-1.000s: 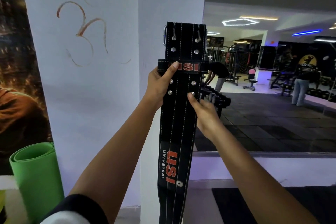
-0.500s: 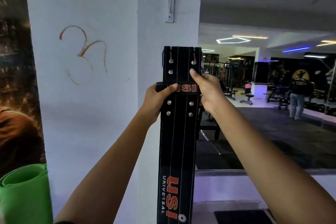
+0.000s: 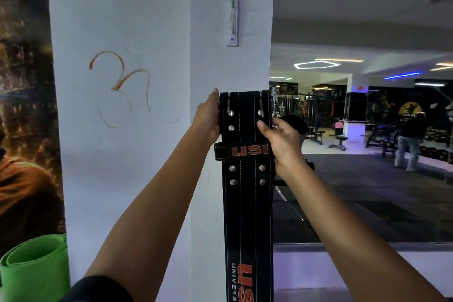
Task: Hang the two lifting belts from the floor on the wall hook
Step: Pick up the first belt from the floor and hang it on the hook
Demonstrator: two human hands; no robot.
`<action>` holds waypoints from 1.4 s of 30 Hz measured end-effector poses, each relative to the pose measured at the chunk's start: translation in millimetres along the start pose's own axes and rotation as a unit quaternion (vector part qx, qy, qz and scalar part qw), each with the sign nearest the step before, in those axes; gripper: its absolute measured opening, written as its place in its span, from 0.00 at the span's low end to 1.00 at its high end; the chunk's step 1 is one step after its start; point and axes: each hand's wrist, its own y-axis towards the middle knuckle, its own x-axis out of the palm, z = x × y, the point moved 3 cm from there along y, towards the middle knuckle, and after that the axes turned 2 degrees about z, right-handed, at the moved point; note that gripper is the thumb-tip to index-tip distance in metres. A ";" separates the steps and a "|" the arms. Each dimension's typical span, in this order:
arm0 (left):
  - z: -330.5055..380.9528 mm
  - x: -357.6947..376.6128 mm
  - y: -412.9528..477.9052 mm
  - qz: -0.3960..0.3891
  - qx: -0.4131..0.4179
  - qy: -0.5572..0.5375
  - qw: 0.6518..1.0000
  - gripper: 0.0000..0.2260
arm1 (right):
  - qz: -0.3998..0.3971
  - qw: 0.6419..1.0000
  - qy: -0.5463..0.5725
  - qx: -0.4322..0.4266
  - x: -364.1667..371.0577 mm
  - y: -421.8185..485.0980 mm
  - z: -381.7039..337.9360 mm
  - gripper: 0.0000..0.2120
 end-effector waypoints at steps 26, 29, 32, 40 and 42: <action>38.8 0.6 37.2 0.068 0.227 -0.006 0.972 0.14 | 0.156 0.967 -0.096 -0.176 87.5 67.4 -61.1 0.18; 48.7 -0.6 60.7 0.094 0.250 0.014 0.964 0.15 | 0.166 0.962 -0.114 -0.182 97.7 87.5 -59.3 0.16; 58.6 4.8 87.1 0.118 0.268 0.031 0.956 0.16 | 0.168 0.955 -0.135 -0.203 108.7 113.6 -61.0 0.15; 86.6 41.7 175.4 0.136 0.331 0.069 0.931 0.17 | 0.184 0.941 -0.152 -0.242 118.7 204.7 -70.1 0.20; 93.0 50.5 199.5 0.136 0.340 0.069 0.928 0.18 | 0.182 0.940 -0.156 -0.244 122.2 229.9 -72.3 0.21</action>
